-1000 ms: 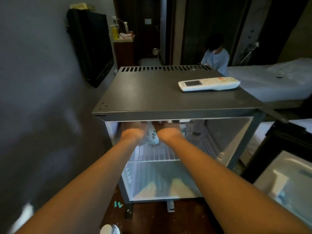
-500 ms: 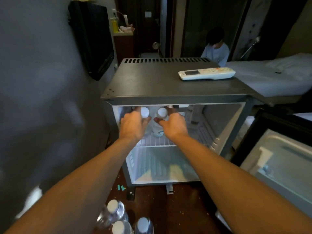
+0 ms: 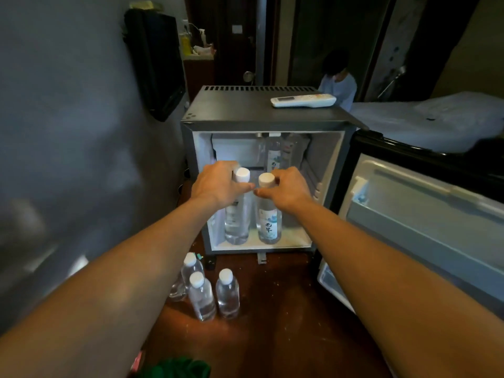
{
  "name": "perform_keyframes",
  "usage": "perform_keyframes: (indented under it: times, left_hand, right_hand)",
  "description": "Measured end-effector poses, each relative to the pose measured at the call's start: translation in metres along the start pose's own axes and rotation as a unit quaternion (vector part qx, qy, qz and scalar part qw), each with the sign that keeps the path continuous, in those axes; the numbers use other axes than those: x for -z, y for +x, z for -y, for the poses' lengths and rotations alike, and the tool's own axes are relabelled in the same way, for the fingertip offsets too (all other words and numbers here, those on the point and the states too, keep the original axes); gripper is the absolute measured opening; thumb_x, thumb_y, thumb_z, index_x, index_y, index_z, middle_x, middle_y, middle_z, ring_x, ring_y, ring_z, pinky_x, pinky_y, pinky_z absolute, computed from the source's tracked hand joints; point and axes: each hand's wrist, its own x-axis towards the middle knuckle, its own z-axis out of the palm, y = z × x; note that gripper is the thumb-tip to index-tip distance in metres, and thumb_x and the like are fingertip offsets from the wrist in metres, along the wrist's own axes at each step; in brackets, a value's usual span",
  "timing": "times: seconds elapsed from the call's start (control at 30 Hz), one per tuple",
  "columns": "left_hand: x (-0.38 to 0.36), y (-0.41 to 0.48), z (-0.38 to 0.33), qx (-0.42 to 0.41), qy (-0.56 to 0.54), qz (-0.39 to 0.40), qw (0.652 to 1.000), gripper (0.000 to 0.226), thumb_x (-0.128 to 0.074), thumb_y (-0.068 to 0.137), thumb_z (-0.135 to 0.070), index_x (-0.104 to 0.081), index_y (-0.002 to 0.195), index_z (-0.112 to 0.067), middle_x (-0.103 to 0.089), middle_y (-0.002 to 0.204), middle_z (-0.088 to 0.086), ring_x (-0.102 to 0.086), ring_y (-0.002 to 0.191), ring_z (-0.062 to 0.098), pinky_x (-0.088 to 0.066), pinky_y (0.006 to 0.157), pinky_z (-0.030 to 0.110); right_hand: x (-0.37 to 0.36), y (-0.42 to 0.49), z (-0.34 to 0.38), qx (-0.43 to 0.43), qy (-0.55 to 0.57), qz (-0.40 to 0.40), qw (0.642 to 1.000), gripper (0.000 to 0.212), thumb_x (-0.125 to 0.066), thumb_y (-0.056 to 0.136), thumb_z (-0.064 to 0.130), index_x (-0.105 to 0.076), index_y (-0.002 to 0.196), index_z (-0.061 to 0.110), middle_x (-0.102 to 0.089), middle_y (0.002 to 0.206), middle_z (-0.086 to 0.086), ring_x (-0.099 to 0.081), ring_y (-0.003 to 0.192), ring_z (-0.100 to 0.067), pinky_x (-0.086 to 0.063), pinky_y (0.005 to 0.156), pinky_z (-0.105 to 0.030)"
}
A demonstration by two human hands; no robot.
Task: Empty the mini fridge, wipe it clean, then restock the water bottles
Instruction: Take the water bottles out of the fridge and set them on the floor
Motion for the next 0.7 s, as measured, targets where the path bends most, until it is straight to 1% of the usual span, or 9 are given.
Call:
perform_keyframes:
  times: [0.13,0.2,0.3,0.4,0.47,0.5,0.57,0.63,0.7]
  left_hand:
    - [0.004,-0.034,-0.012,-0.007,-0.002,0.008,1.000,0.030,-0.078,0.075,-0.042,-0.062,0.076,-0.017,-0.062,0.073,0.001,-0.058,0.075,0.019,-0.040,0.058,0.030]
    - [0.000,-0.053,-0.017,0.003,-0.003,0.009,1.000,0.030,-0.080,0.075,-0.038,-0.062,0.072,-0.014,-0.062,0.072,0.001,-0.057,0.072,0.018,-0.041,0.058,0.030]
    - [-0.011,-0.081,-0.016,0.019,-0.005,0.011,1.000,0.025,-0.082,0.073,-0.033,-0.062,0.067,-0.020,-0.060,0.067,-0.003,-0.057,0.069,0.015,-0.039,0.058,0.028]
    - [-0.023,-0.105,-0.008,0.050,0.006,0.025,0.998,0.021,-0.082,0.073,-0.033,-0.066,0.073,-0.019,-0.064,0.072,-0.002,-0.062,0.073,0.017,-0.041,0.060,0.028]
    - [-0.030,-0.117,-0.001,0.084,0.004,0.041,0.996,0.022,-0.083,0.072,-0.034,-0.064,0.072,-0.022,-0.066,0.075,-0.001,-0.065,0.073,0.017,-0.048,0.062,0.030]
    - [-0.034,-0.121,0.003,0.098,0.003,0.055,0.994,0.023,-0.084,0.071,-0.034,-0.065,0.073,-0.022,-0.067,0.077,-0.001,-0.067,0.073,0.017,-0.053,0.063,0.030]
    - [-0.043,-0.126,0.011,0.118,0.017,0.087,0.989,0.024,-0.084,0.070,-0.033,-0.068,0.081,-0.019,-0.068,0.080,0.000,-0.069,0.073,0.018,-0.055,0.062,0.030]
    - [-0.055,-0.128,0.021,0.128,0.051,0.113,0.984,0.024,-0.082,0.073,-0.027,-0.070,0.090,-0.016,-0.068,0.085,0.002,-0.067,0.079,0.021,-0.054,0.065,0.032]
    - [-0.069,-0.131,0.030,0.136,0.086,0.134,0.978,0.025,-0.079,0.075,-0.019,-0.069,0.097,-0.012,-0.068,0.092,0.006,-0.065,0.086,0.025,-0.052,0.068,0.033]
  right_hand:
    - [0.005,-0.034,-0.012,-0.005,0.031,0.016,0.999,0.026,-0.081,0.075,0.024,-0.068,0.095,0.012,-0.068,0.092,-0.007,-0.063,0.087,-0.022,-0.051,0.073,-0.036]
    - [0.006,-0.051,-0.018,-0.004,0.033,0.015,0.999,0.028,-0.081,0.076,0.025,-0.068,0.097,0.011,-0.069,0.095,-0.008,-0.063,0.089,-0.023,-0.052,0.075,-0.038]
    - [0.002,-0.072,-0.029,-0.013,0.023,0.017,1.000,0.031,-0.081,0.074,0.033,-0.068,0.095,0.014,-0.069,0.097,-0.008,-0.064,0.092,-0.025,-0.053,0.078,-0.038]
    - [-0.007,-0.091,-0.042,-0.013,0.003,0.040,0.999,0.029,-0.080,0.074,0.035,-0.065,0.090,0.015,-0.069,0.098,-0.009,-0.064,0.093,-0.027,-0.054,0.082,-0.042]
    - [-0.016,-0.102,-0.052,-0.016,-0.006,0.061,0.998,0.030,-0.080,0.075,0.034,-0.067,0.093,0.015,-0.069,0.098,-0.009,-0.064,0.093,-0.027,-0.054,0.082,-0.041]
    - [-0.020,-0.106,-0.056,-0.022,-0.006,0.072,0.997,0.029,-0.080,0.075,0.031,-0.068,0.095,0.014,-0.069,0.098,-0.009,-0.064,0.092,-0.027,-0.055,0.081,-0.041]
    - [-0.029,-0.113,-0.065,-0.040,-0.004,0.093,0.995,0.026,-0.079,0.075,0.026,-0.068,0.095,0.015,-0.070,0.097,-0.008,-0.065,0.090,-0.027,-0.056,0.080,-0.041]
    - [-0.041,-0.115,-0.075,-0.060,0.002,0.106,0.993,0.025,-0.079,0.074,0.022,-0.068,0.096,0.018,-0.069,0.096,-0.005,-0.064,0.089,-0.024,-0.055,0.076,-0.036]
    - [-0.055,-0.116,-0.084,-0.072,-0.010,0.115,0.991,0.027,-0.079,0.074,0.023,-0.067,0.098,0.021,-0.068,0.099,-0.004,-0.063,0.089,-0.023,-0.050,0.072,-0.031]
